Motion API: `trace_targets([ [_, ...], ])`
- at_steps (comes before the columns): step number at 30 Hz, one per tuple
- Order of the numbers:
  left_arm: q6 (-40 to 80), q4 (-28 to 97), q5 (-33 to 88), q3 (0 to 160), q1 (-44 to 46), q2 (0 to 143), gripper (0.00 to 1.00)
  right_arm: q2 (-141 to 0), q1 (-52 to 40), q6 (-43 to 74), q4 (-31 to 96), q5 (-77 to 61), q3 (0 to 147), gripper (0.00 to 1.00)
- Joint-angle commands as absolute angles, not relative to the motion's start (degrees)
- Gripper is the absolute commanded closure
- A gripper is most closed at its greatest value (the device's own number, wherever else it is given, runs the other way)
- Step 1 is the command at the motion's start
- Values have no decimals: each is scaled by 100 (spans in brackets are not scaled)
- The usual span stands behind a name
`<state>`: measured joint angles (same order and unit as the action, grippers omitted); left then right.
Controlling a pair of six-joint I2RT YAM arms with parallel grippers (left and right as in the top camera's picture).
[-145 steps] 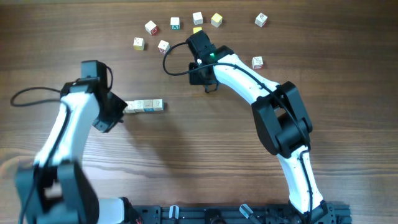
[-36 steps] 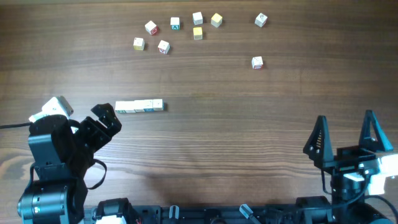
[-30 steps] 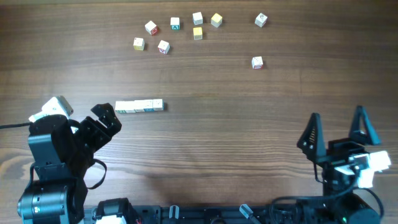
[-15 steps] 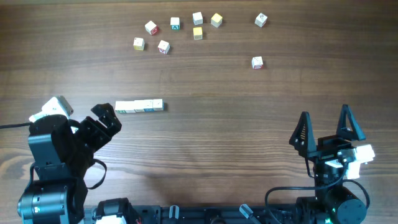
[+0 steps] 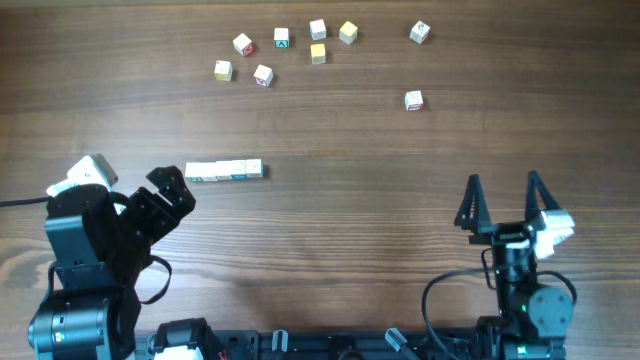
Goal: Form a horizontal line
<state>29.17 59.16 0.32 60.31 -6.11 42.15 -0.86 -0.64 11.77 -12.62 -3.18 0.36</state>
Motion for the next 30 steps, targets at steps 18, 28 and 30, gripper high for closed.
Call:
trace_targets([
  [18,2851,5905,78,6031,-626,4217,0,-16,-34,849,1,-270,27,0],
  [28,2851,5905,78,6031,-626,4217,0,-21,-34,915,-12,-266,30,0],
  [30,2851,5905,78,6031,-626,4215,0,-21,-36,915,-10,-266,30,0],
])
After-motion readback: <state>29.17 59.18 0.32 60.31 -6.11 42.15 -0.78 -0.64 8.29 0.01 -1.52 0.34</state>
